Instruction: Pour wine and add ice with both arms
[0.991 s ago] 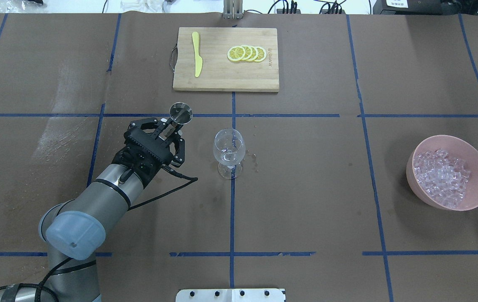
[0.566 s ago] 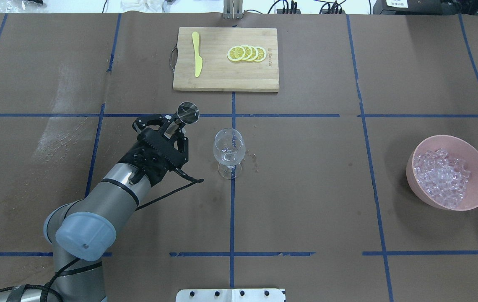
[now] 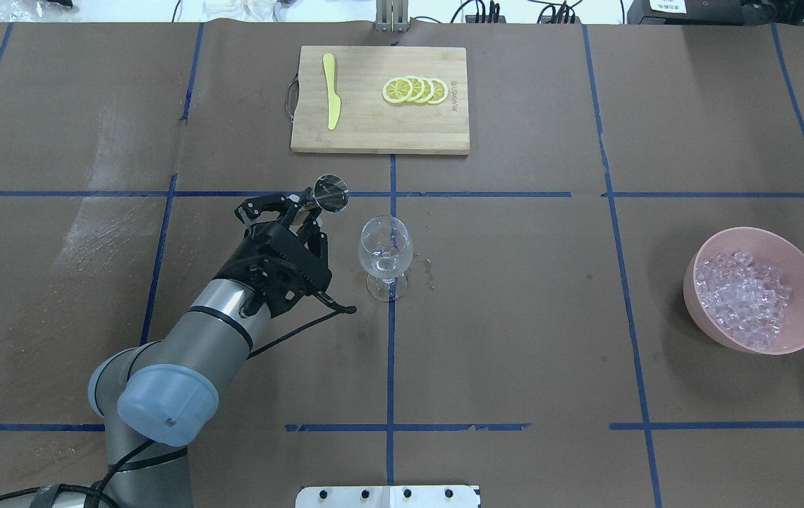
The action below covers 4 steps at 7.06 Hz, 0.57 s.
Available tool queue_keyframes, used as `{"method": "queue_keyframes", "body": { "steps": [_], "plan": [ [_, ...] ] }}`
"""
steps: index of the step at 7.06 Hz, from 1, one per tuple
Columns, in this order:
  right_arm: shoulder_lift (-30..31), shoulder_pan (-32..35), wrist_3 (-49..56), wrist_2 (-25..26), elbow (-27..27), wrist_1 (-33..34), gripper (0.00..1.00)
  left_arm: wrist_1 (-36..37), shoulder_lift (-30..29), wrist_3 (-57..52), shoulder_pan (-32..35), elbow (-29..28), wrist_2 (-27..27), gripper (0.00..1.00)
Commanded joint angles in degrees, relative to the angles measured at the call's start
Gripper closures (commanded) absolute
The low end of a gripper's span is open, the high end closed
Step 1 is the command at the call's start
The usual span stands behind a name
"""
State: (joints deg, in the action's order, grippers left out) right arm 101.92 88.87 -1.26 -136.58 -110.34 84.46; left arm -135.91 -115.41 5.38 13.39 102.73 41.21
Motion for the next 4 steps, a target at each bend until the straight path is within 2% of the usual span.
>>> {"method": "queue_keyframes", "body": {
  "steps": [1, 4],
  "plan": [
    [0.12, 0.07, 0.03, 0.00, 0.03, 0.00, 0.00, 1.70, -0.69, -8.11, -2.13, 0.36, -4.35, 1.00],
    [1.00, 0.07, 0.12, -0.09, 0.03, 0.00, 0.00, 1.61, -1.22, -18.77, -3.11, 0.36, -6.22, 1.00]
  ]
}}
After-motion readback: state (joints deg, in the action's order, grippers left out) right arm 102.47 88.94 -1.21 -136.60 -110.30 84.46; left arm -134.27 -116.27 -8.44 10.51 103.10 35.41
